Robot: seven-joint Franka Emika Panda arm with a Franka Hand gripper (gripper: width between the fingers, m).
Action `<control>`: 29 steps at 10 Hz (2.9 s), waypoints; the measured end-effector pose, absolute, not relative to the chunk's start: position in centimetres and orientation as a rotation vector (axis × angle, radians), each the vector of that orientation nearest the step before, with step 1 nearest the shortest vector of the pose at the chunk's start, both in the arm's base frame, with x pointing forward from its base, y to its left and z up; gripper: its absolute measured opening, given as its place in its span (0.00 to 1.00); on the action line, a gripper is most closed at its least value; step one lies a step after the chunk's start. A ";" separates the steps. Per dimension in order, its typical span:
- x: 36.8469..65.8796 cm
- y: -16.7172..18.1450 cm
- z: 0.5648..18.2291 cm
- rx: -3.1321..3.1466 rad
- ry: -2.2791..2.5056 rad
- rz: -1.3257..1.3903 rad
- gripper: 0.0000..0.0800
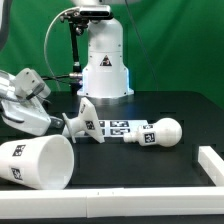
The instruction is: Assemble lamp
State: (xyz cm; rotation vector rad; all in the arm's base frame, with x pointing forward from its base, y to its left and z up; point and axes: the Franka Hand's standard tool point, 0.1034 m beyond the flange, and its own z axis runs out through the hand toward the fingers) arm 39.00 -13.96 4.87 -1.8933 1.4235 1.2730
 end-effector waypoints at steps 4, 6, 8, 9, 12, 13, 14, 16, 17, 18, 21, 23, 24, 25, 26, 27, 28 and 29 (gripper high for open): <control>38.9 -14.0 4.7 -1.891 1.426 1.277 0.87; 38.9 -14.0 4.7 -1.887 1.429 1.272 0.87; 38.7 -14.2 4.6 -1.886 1.434 1.270 0.87; 39.1 -14.2 4.5 -1.858 1.444 1.231 0.87; 39.2 -14.6 4.1 -1.706 1.558 1.044 0.87; 39.5 -14.4 4.0 -1.653 1.598 0.978 0.87; 39.2 -14.0 3.8 -1.634 1.618 0.959 0.87; 39.1 -12.9 3.5 -1.657 1.617 0.971 0.87; 39.0 -12.4 3.3 -1.659 1.612 0.980 0.87; 38.9 -12.3 3.3 -1.659 1.612 0.983 0.87; 38.1 -12.5 2.8 -1.646 1.618 0.989 0.87; 37.6 -12.7 2.6 -1.661 1.589 0.981 0.87; 37.2 -12.5 2.5 -1.659 1.592 0.986 0.87; 37.0 -12.2 2.3 -1.657 1.596 0.993 0.87; 37.0 -11.8 2.3 -1.658 1.592 1.000 0.87; 37.2 -11.4 2.3 -1.660 1.587 1.006 0.87; 37.3 -11.0 2.3 -1.662 1.580 1.013 0.87; 37.4 -10.6 2.2 -1.663 1.576 1.020 0.87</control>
Offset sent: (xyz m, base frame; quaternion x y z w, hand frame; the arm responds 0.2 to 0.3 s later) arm 0.0000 0.0000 0.0000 0.0000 0.0000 0.0000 1.0000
